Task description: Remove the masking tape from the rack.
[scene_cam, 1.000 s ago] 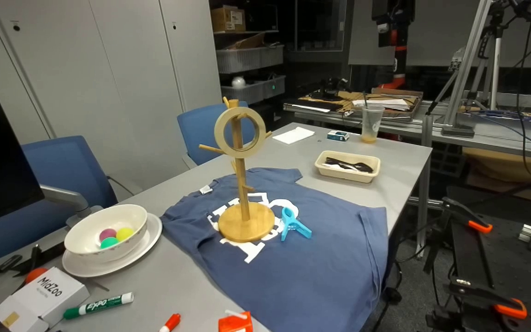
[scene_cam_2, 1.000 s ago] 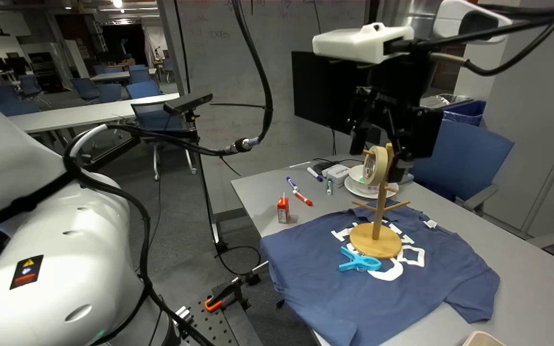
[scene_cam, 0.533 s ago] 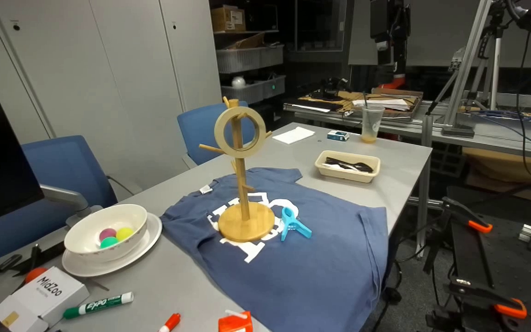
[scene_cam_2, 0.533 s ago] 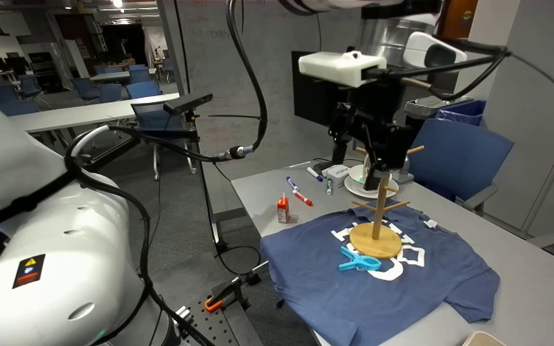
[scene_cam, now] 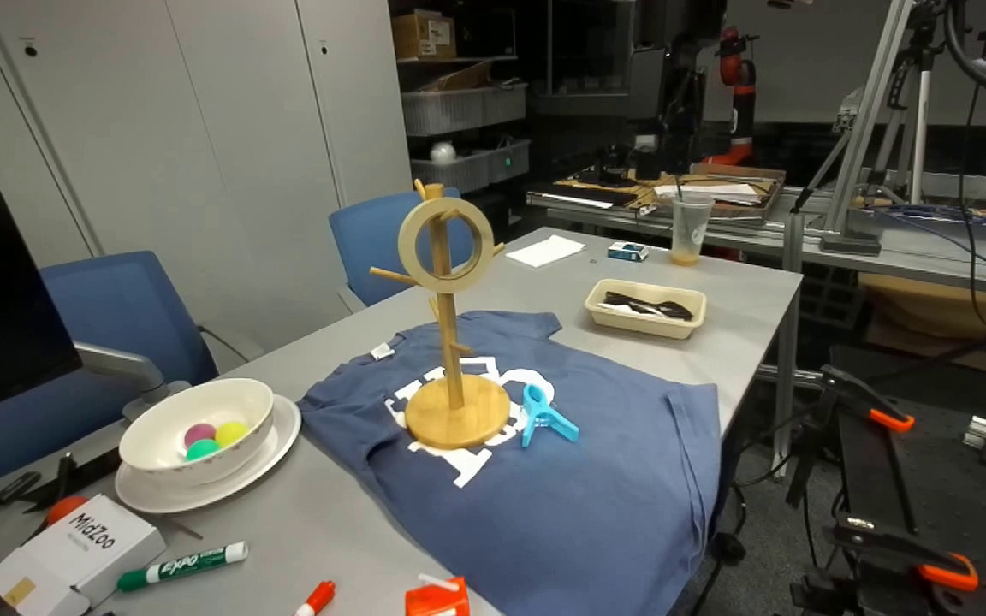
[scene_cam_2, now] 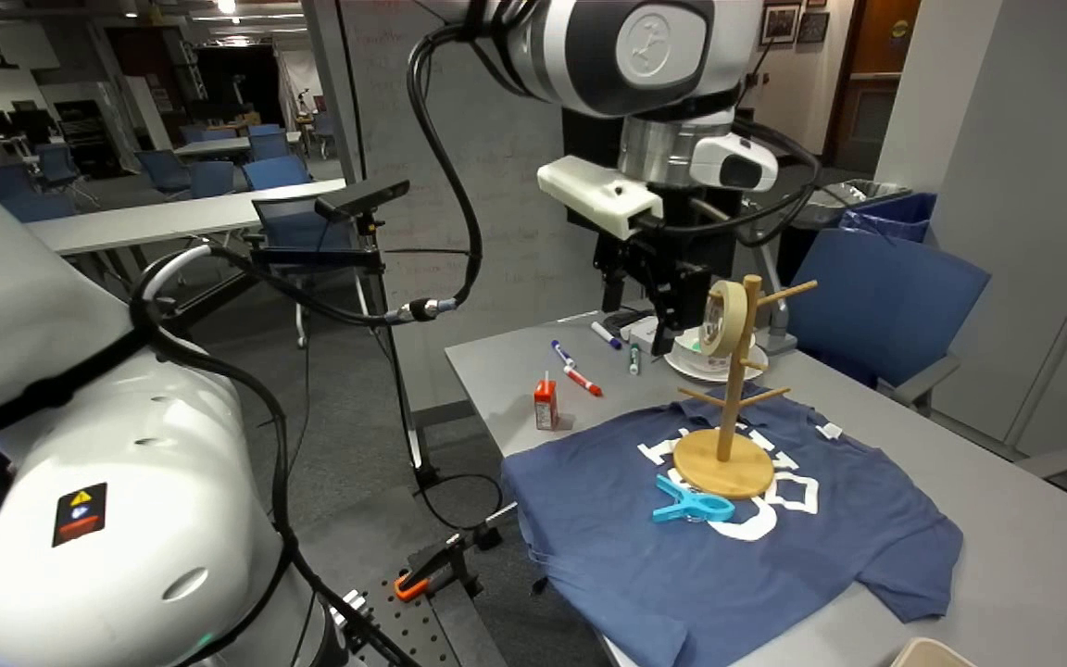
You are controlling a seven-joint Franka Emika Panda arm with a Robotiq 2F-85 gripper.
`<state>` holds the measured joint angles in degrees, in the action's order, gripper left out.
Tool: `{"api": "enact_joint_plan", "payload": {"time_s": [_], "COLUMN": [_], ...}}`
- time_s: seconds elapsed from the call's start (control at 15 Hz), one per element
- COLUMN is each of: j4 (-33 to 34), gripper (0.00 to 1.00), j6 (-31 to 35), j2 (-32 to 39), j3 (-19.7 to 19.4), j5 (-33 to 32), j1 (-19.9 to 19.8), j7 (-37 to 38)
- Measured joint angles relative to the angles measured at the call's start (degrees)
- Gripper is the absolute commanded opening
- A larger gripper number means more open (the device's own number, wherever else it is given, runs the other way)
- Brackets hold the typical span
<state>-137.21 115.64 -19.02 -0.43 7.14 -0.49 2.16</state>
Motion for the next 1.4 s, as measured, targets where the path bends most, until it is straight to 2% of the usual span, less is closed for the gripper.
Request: {"api": "enact_joint_plan", "payload": {"time_s": [0.47, 0.93, 1.13, 1.4], "j4": [-4.7, -5.08, -5.28, -5.93], "gripper": [1.0, 1.0, 1.0, 1.0], "j6": [23.06, 24.72, 28.45, 36.7], "j2": [3.57, 3.89, 5.03, 8.82], "j3": [4.85, 4.92, 4.96, 5.7], "j5": [0.88, 0.79, -1.65, -8.14], "j1": [2.42, 2.36, 2.04, 1.07], "j7": [3.56, 4.03, 8.28, 17.33]}}
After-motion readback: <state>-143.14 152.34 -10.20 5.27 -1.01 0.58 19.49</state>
